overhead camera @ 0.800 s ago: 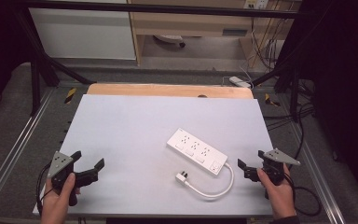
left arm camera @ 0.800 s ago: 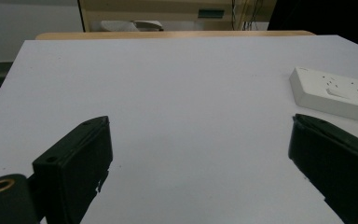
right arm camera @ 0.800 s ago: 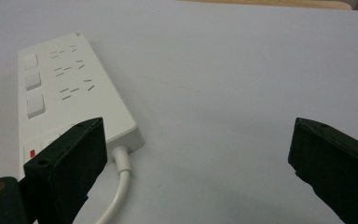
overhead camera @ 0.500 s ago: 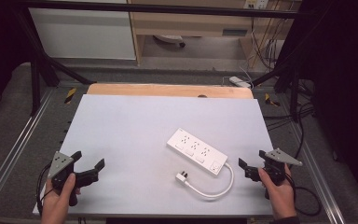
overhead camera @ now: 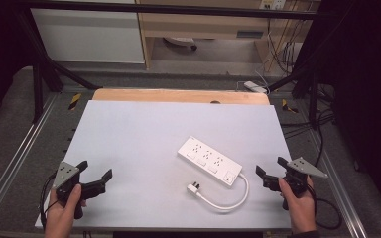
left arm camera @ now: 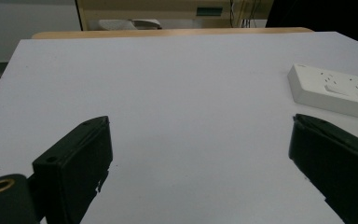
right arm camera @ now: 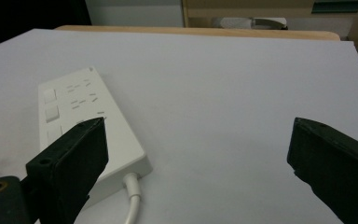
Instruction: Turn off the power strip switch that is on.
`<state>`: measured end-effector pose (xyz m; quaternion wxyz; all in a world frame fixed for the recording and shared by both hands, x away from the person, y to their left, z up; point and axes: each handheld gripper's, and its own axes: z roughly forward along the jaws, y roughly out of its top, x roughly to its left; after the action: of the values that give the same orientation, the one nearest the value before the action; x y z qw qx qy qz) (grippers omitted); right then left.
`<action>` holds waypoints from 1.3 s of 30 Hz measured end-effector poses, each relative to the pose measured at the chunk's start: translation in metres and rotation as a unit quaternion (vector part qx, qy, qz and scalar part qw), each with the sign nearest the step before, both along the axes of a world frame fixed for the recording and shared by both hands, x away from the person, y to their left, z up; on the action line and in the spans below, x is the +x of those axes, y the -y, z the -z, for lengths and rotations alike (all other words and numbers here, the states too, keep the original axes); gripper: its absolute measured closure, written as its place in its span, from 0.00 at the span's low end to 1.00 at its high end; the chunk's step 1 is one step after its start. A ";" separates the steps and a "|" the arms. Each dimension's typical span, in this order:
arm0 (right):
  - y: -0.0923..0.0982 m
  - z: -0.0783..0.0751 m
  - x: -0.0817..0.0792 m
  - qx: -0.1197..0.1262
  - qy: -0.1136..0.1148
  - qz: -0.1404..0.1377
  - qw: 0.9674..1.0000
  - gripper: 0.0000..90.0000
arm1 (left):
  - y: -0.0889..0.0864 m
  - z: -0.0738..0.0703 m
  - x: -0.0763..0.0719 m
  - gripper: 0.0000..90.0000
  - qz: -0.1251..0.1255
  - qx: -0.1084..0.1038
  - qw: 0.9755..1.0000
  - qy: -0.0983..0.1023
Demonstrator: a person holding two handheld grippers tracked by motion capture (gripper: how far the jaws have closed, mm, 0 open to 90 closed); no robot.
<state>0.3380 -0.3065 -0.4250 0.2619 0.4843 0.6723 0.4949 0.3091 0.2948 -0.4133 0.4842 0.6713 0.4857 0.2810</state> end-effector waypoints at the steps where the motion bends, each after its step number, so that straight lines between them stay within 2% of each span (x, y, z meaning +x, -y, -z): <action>1: 0.000 -0.001 0.000 0.004 0.003 -0.001 1.000 0.06 | 0.000 0.000 0.000 0.07 0.001 0.000 1.000 0.000; 6: 0.001 -0.007 -0.002 0.023 0.012 0.006 1.000 0.04 | 0.001 0.000 0.000 0.07 0.001 -0.002 1.000 0.001; 13: 0.000 -0.015 -0.004 0.027 0.033 0.012 0.999 0.02 | 0.001 0.001 0.001 0.07 0.004 0.001 1.000 -0.001; 21: -0.003 -0.025 -0.008 0.028 0.044 0.001 0.999 0.03 | 0.004 0.002 0.001 0.07 0.009 0.006 1.000 -0.004; 26: -0.006 -0.034 -0.008 0.044 0.051 -0.009 0.998 0.03 | 0.004 0.002 0.001 0.07 0.009 0.007 1.000 -0.004; 30: -0.009 -0.049 -0.005 0.044 0.059 -0.014 0.997 0.03 | 0.004 0.002 0.000 0.07 0.013 0.013 1.000 -0.004; 39: -0.016 -0.063 0.000 0.045 0.055 -0.031 0.997 0.03 | 0.006 0.001 0.000 0.07 0.013 0.011 1.000 -0.002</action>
<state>0.3384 -0.2908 -0.3620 0.2609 0.4469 0.6484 0.5584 0.3091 0.2893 -0.4147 0.4796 0.6836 0.4745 0.2785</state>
